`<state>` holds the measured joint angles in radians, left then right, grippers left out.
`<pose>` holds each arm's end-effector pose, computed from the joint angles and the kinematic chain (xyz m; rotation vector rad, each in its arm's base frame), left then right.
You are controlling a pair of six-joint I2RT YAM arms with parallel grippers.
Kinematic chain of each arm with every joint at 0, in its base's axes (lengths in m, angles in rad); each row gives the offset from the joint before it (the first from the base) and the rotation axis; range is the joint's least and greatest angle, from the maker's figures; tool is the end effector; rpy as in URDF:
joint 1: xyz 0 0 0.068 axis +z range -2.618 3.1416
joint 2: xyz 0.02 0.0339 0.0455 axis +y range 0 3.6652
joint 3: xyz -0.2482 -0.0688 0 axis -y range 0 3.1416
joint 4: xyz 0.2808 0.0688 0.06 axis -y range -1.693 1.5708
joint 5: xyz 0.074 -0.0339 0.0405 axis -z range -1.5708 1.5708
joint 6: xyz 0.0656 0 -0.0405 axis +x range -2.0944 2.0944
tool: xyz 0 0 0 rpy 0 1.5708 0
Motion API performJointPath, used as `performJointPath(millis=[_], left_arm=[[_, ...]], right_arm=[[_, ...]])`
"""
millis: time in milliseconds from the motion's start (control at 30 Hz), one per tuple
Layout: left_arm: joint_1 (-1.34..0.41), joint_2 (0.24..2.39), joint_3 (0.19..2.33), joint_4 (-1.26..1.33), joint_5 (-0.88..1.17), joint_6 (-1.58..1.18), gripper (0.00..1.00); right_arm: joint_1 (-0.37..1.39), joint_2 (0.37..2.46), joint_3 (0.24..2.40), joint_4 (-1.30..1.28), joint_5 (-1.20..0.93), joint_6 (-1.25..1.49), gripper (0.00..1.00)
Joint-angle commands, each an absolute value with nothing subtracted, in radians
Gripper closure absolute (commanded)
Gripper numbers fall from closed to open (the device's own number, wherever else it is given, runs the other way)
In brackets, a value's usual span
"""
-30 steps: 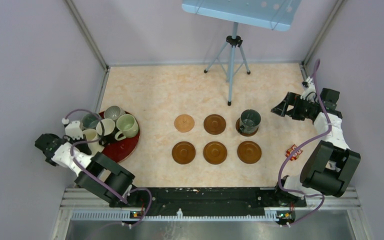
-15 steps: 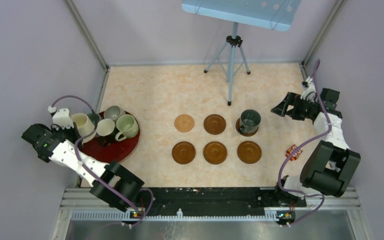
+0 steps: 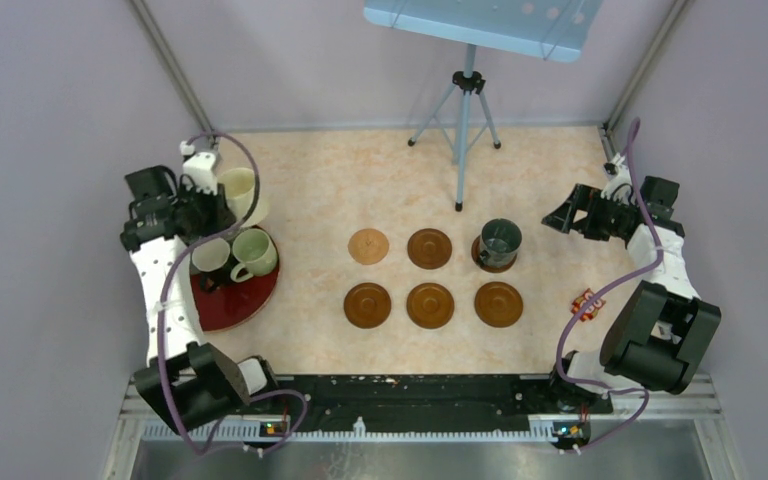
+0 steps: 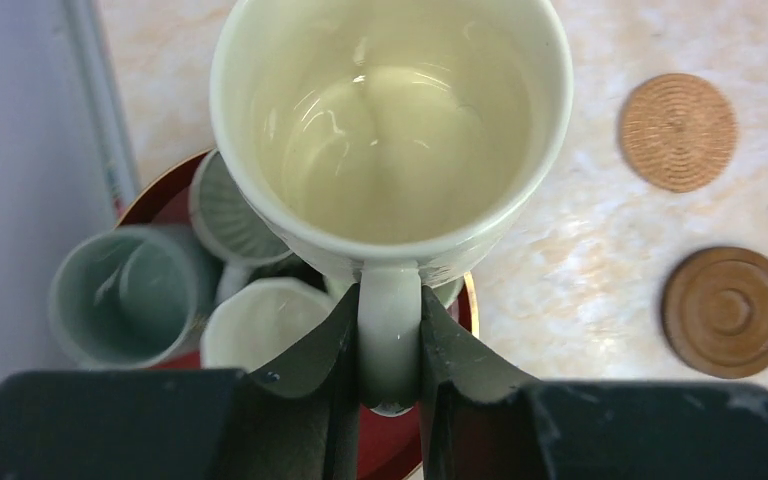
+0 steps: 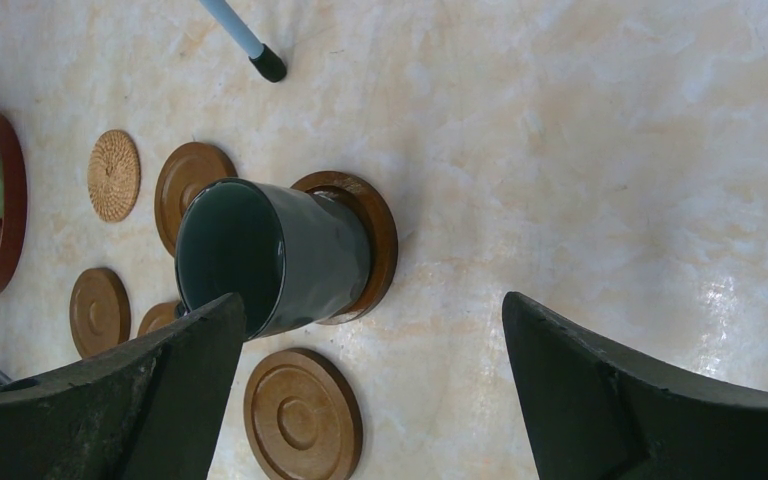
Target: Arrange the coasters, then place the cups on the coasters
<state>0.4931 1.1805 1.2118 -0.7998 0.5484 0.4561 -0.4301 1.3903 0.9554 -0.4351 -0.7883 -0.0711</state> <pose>0.2785 0.1108 0.3214 0.2210 2.1974 -0.1236 0.3220 -0.0965 0.2019 0.0637 2.2218 0.6862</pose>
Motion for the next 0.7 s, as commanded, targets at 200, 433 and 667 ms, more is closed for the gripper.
performJointPath(millis=[200,433,667], left_arm=[[-0.112,1.276,1.244,-0.466,0.356,0.194,1.00],[-0.410,1.310,1.086,-0.142,0.346,0.095,1.00],[-0.589,1.487,1.153,-0.128,0.342,0.079,1.00]], right_arm=[[-0.435,1.395,0.953,-0.408,-0.797,-0.086,0.01],[-0.436,1.391,0.941,-0.407,-0.777,-0.097,0.01],[-0.435,1.408,0.943,-0.401,-0.777,-0.098,0.01]])
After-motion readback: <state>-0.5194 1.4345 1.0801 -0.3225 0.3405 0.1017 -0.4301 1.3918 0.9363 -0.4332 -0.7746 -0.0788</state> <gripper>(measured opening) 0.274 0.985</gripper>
